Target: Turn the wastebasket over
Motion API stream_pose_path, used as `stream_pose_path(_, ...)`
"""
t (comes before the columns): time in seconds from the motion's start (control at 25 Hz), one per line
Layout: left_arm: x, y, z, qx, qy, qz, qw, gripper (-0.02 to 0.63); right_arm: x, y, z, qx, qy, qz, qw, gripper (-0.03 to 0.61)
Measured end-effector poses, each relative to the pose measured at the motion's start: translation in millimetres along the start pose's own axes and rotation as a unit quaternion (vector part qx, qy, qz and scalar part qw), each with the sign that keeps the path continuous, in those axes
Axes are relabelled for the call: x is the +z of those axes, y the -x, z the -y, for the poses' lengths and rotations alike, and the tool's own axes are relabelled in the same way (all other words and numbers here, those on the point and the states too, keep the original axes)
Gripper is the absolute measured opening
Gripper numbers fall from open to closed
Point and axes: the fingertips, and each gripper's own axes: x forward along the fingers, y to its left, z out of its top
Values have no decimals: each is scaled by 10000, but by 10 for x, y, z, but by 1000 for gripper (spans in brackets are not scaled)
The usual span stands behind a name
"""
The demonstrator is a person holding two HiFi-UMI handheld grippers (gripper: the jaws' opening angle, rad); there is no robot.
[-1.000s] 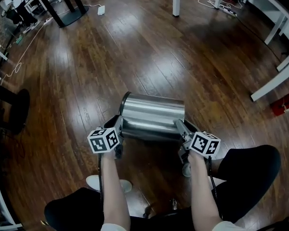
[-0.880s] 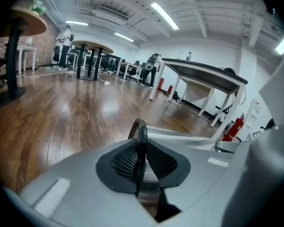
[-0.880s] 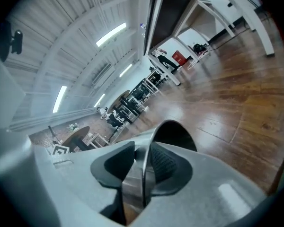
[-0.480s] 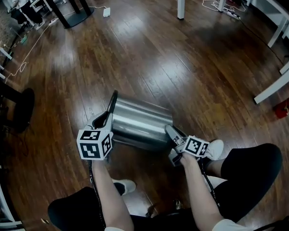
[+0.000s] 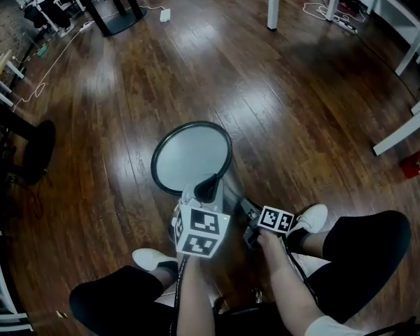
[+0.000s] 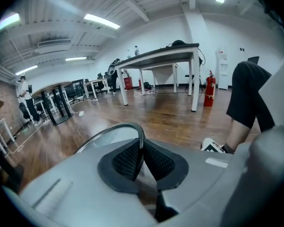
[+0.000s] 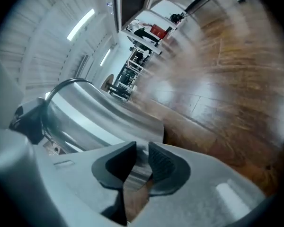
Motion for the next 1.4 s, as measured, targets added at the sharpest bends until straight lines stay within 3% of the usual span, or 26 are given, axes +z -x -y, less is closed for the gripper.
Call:
stream_pose_path(0.24,-478,-71,688,-395,-21,-456,9982,40,267,259,295,-336,-374,440,9978,71)
stream_pose_path(0.44,-531,-98,742,-154,-139,-262,9994,40,413,360,206,-233,-288,677,9970,71)
stream_pose_path(0.6,-527,-119,752,-21,-295,-130,9995,41,501,393,-60,19,193,669,9976,71)
stream_pose_path(0.68,-492,-89,729,-12,-5,130,9999,46,577,414,-278,205,632,616,9959,71)
stream_pose_path(0.8,-303,137,555,104,842,885,9925,58,822,534,-713,363,1505,770,9849,74)
stream_pose_path(0.96,-90,528,190,748,1157,1424,9802,63,1093,820,-1445,593,2498,1258,9583,75)
stream_pose_path(1.04,55,853,84,1096,1323,1880,9670,61,1042,1030,-1835,638,3325,1370,9309,77)
stream_pose_path(1.12,180,1208,55,1481,1341,2330,9517,60,942,1300,-2226,751,4100,1529,8960,92)
stream_pose_path(1.24,285,1693,93,2035,1259,2733,9317,93,678,1728,-2766,1121,4833,1647,8525,114)
stream_pose_path(1.32,321,1980,232,2179,1294,2857,9242,119,442,2020,-3024,1293,5140,1650,8318,115)
stream_pose_path(1.4,329,2214,445,2220,1258,2916,9219,156,274,2342,-3181,1455,5236,1745,8211,123)
